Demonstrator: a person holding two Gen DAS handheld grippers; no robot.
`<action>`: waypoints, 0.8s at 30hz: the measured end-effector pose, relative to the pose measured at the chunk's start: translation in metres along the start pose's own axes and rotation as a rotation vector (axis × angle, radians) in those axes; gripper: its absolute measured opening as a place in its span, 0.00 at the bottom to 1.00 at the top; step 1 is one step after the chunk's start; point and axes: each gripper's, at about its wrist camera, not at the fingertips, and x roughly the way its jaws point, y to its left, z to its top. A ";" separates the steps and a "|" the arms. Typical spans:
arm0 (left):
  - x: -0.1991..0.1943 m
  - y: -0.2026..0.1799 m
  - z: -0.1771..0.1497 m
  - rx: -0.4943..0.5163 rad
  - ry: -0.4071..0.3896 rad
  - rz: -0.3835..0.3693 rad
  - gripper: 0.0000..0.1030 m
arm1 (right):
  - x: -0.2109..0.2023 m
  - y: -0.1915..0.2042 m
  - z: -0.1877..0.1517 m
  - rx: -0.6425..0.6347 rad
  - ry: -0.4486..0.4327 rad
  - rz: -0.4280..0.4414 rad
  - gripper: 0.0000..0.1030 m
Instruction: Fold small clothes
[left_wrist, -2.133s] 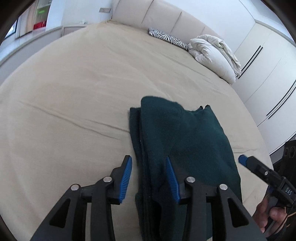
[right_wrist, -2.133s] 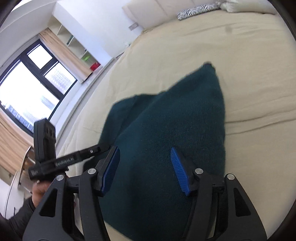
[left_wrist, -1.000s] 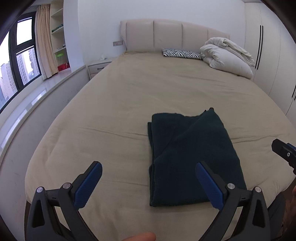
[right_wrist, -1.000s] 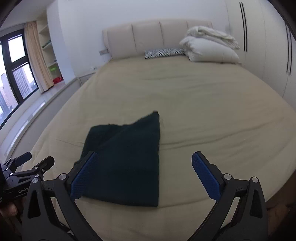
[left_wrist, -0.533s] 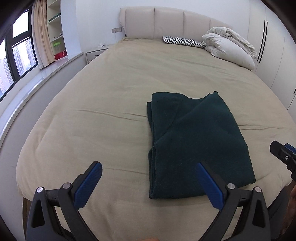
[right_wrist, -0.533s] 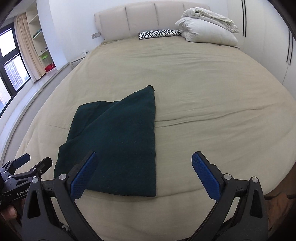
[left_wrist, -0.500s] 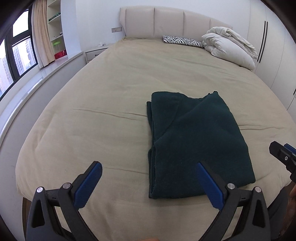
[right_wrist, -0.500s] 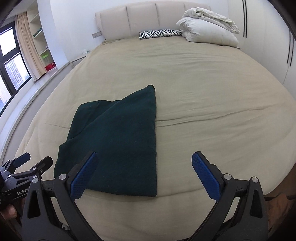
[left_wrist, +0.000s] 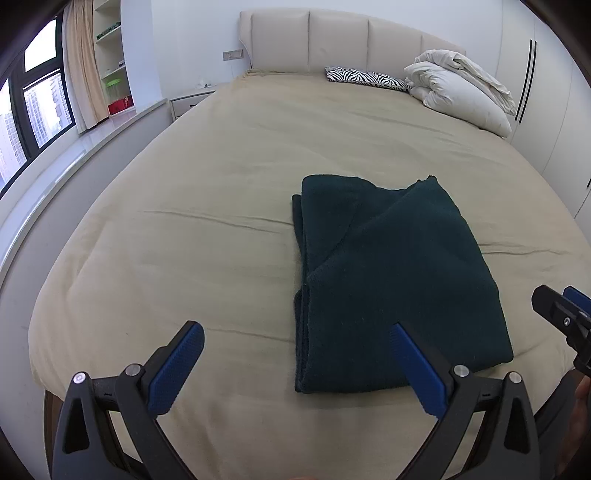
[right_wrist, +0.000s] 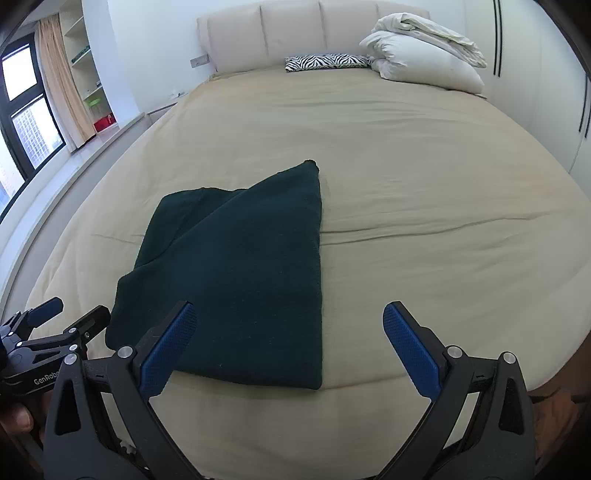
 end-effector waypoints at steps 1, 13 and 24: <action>0.000 0.000 0.000 0.000 0.000 0.001 1.00 | 0.000 0.001 0.000 -0.001 0.001 0.000 1.00; 0.003 0.002 -0.002 -0.003 0.006 0.003 1.00 | 0.003 0.009 0.000 -0.006 0.008 0.002 1.00; 0.006 0.004 -0.004 -0.010 0.013 0.004 1.00 | 0.007 0.007 -0.001 -0.002 0.013 0.005 1.00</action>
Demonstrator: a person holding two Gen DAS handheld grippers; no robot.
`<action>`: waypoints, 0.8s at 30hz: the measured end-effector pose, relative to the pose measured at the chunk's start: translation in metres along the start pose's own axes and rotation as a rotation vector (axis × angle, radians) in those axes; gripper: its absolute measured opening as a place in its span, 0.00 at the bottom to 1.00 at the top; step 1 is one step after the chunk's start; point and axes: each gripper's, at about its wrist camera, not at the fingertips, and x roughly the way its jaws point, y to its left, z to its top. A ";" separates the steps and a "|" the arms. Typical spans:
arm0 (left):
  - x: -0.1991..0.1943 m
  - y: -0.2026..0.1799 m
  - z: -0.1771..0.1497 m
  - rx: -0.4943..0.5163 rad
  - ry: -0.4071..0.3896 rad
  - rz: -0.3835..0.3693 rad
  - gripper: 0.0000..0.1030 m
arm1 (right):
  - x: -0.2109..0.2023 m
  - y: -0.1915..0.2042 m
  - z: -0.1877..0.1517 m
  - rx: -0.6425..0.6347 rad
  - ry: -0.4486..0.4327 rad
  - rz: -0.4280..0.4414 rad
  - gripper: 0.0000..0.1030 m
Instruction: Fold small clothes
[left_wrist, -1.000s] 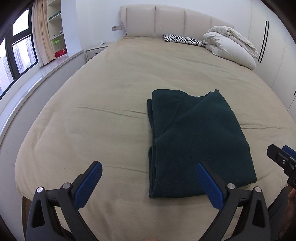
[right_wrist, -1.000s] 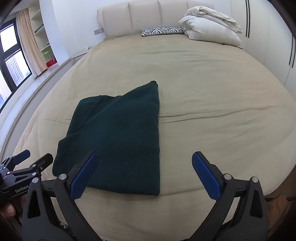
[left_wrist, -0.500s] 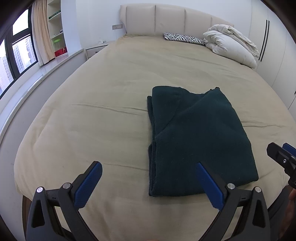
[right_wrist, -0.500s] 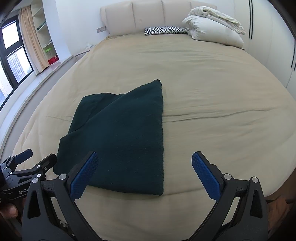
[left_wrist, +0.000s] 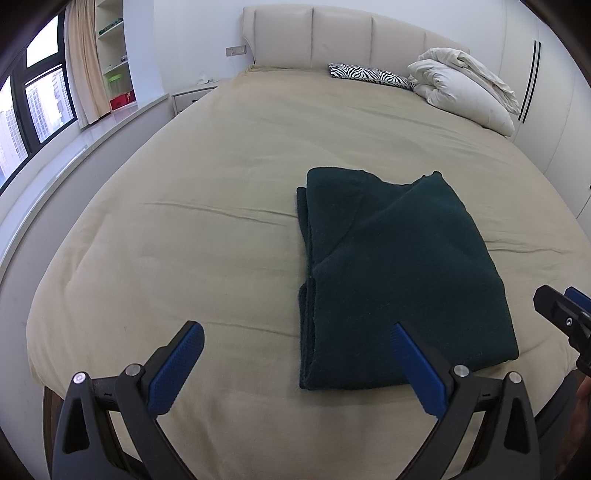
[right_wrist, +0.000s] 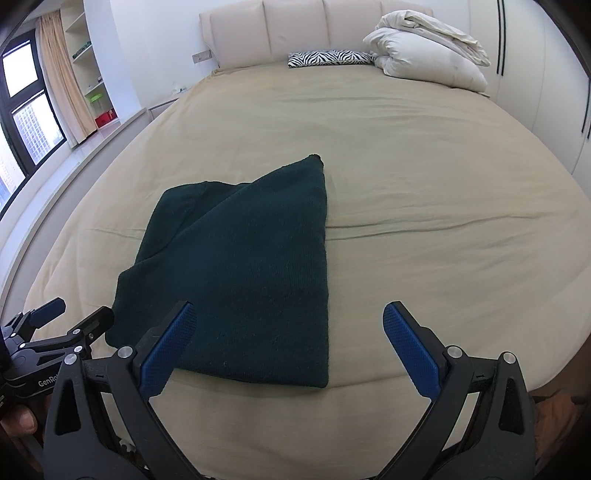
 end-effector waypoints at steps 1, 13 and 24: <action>0.000 0.000 0.000 0.000 0.000 0.000 1.00 | 0.000 0.000 0.000 0.000 0.000 0.000 1.00; 0.001 0.000 -0.003 -0.001 0.006 0.000 1.00 | 0.004 -0.001 -0.002 0.003 0.005 0.001 1.00; 0.001 0.000 -0.005 0.000 0.009 0.000 1.00 | 0.004 -0.001 -0.003 0.001 0.007 0.001 1.00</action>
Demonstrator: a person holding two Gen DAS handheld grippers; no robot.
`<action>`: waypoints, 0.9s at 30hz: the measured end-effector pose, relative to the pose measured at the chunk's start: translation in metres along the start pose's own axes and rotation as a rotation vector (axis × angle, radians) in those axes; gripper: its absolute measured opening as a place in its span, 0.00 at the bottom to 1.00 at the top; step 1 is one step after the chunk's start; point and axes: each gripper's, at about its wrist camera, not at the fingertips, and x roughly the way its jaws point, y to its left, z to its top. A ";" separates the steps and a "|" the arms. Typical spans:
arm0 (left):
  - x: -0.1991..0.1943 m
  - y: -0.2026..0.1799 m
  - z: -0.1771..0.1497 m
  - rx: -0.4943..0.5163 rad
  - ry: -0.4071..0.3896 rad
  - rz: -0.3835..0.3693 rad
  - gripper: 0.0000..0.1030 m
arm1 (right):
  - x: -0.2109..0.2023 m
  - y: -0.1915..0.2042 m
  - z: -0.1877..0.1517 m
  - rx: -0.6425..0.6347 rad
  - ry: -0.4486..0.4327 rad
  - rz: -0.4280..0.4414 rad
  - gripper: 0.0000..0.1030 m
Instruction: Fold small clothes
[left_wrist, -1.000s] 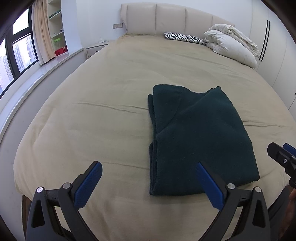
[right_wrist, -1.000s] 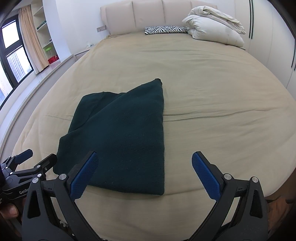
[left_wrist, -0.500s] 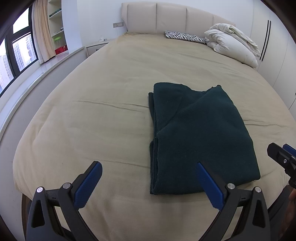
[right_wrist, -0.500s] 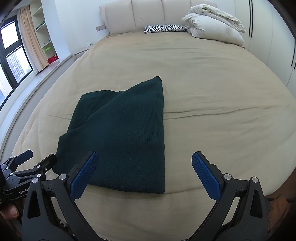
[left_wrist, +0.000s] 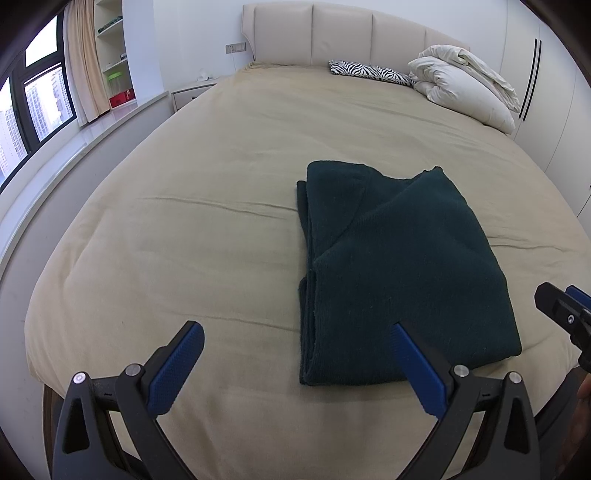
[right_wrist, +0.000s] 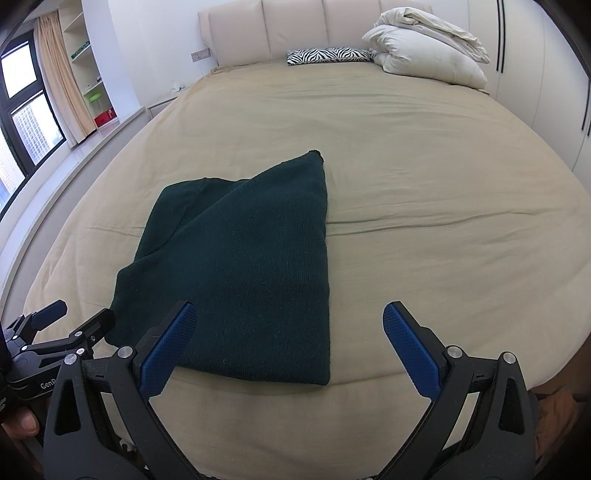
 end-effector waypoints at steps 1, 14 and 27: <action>0.000 0.000 0.000 0.000 0.000 -0.001 1.00 | 0.000 0.000 0.000 0.000 0.000 0.001 1.00; 0.001 0.000 -0.003 0.002 0.002 -0.002 1.00 | 0.000 0.000 -0.001 0.001 0.002 0.002 1.00; 0.003 0.001 -0.003 0.007 0.007 -0.005 1.00 | 0.002 0.000 -0.002 0.002 0.005 0.003 1.00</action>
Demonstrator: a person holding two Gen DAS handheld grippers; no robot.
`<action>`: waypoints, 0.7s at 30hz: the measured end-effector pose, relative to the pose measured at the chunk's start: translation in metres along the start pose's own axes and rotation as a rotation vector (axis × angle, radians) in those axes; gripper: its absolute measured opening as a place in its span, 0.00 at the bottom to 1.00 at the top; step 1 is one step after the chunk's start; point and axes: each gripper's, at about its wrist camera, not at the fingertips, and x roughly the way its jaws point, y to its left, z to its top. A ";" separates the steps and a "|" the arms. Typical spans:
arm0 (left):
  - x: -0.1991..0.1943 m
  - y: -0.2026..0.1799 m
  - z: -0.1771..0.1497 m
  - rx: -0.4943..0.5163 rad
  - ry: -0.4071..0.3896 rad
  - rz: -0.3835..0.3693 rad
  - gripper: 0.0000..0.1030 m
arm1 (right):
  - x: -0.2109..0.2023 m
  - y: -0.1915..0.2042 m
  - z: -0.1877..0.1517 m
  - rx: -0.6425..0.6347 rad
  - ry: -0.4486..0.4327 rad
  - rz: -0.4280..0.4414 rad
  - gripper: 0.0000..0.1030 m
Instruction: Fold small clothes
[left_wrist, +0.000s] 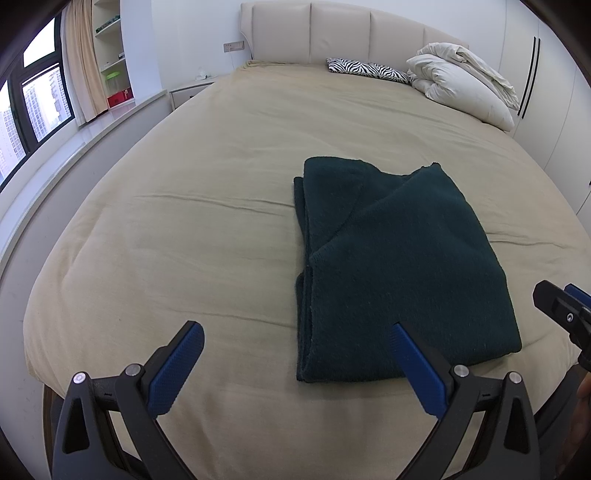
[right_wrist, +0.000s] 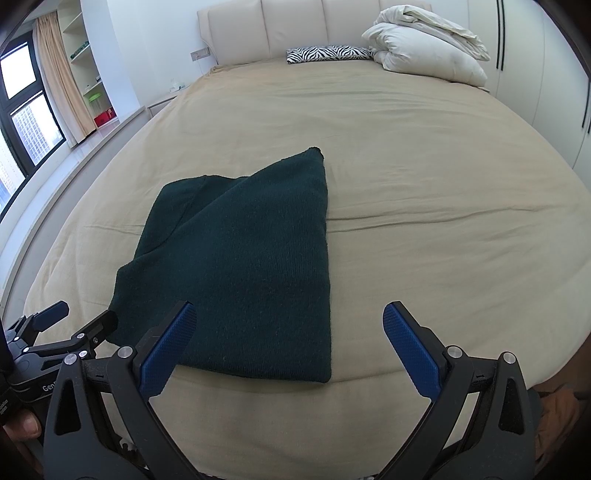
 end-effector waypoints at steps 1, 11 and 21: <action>0.000 0.000 0.000 -0.001 0.000 0.000 1.00 | 0.000 0.000 0.000 0.000 0.000 0.000 1.00; 0.000 0.000 0.000 0.000 0.001 -0.001 1.00 | 0.000 0.001 -0.001 0.000 0.001 0.000 1.00; 0.001 0.001 -0.001 0.001 0.003 0.000 1.00 | 0.002 0.002 -0.006 0.002 0.004 0.001 1.00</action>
